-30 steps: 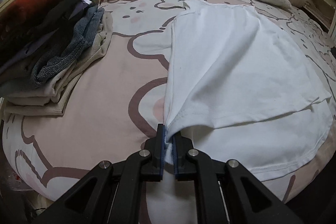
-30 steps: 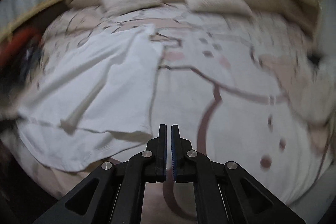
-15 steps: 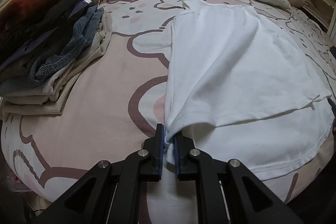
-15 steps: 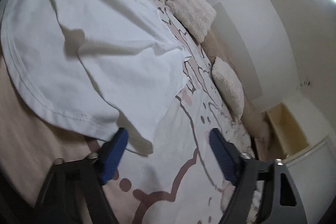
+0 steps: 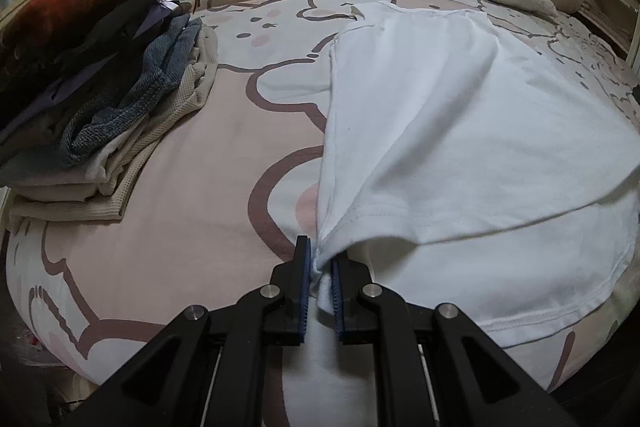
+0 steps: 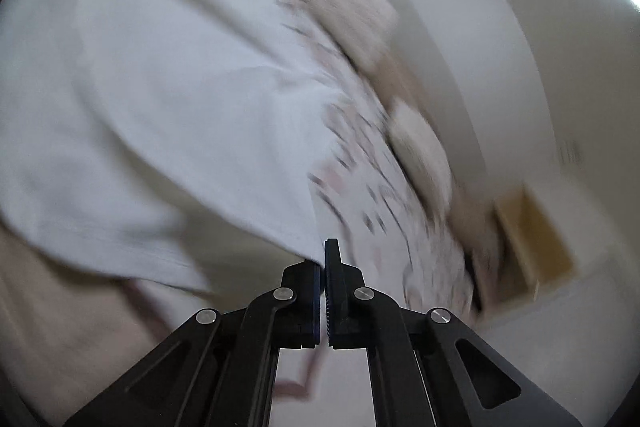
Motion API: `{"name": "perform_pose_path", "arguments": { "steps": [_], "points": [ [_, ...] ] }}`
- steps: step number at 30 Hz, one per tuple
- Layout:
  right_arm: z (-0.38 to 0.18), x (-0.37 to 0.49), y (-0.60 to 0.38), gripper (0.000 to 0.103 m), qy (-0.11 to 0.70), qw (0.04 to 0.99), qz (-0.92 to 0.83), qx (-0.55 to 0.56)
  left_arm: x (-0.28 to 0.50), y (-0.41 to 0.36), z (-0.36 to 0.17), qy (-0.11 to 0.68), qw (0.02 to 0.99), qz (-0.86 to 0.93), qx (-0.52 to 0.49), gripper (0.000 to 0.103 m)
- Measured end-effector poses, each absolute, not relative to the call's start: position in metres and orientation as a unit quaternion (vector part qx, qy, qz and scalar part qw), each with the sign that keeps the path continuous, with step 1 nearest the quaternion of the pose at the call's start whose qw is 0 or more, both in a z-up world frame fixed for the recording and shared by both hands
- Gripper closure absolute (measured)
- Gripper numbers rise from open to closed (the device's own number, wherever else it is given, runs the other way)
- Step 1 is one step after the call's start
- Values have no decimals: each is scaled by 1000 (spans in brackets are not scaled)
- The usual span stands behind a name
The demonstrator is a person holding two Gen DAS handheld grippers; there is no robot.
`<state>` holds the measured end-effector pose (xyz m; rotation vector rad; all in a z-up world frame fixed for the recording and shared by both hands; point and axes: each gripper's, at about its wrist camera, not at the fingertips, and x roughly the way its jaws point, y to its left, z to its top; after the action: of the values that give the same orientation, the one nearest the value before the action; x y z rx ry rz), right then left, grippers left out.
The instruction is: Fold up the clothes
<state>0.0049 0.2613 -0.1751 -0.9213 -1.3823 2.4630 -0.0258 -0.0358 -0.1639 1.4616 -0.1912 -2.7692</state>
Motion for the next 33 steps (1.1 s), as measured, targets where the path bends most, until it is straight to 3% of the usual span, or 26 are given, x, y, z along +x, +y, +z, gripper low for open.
{"name": "perform_pose_path", "arguments": {
  "steps": [5, 15, 18, 19, 20, 22, 26, 29, 33],
  "points": [
    [-145, 5, 293, 101, -405, 142, 841, -328, -25, -36, -163, -60, 7, -883, 466, 92],
    [-197, 16, 281, 101, -405, 87, 815, -405, -20, -50, -157, -16, 13, -878, 478, 92],
    [-186, 23, 291, 92, -353, 82, 833, -419, -18, -49, -156, -19, 11, -878, 479, 92],
    [-182, 26, 295, 80, -332, 80, 839, -424, -18, -49, -155, -20, 9, -877, 480, 90],
    [-175, 29, 301, 59, -303, 81, 847, -429, -17, -50, -155, -17, 7, -877, 481, 90],
    [-162, 36, 315, 39, -242, 83, 861, -439, -15, -52, -154, -11, 2, -876, 482, 90],
    [-133, 56, 341, 39, -44, 15, 886, -462, -8, -56, -148, -6, -11, -877, 480, 87],
    [-133, 62, 347, 39, 155, -89, 864, -470, 4, -55, -139, -19, -31, -884, 467, 85],
    [-157, 44, 336, 39, 242, -120, 831, -486, 23, -51, -128, -29, -77, -889, 451, 80]
  ]
}}
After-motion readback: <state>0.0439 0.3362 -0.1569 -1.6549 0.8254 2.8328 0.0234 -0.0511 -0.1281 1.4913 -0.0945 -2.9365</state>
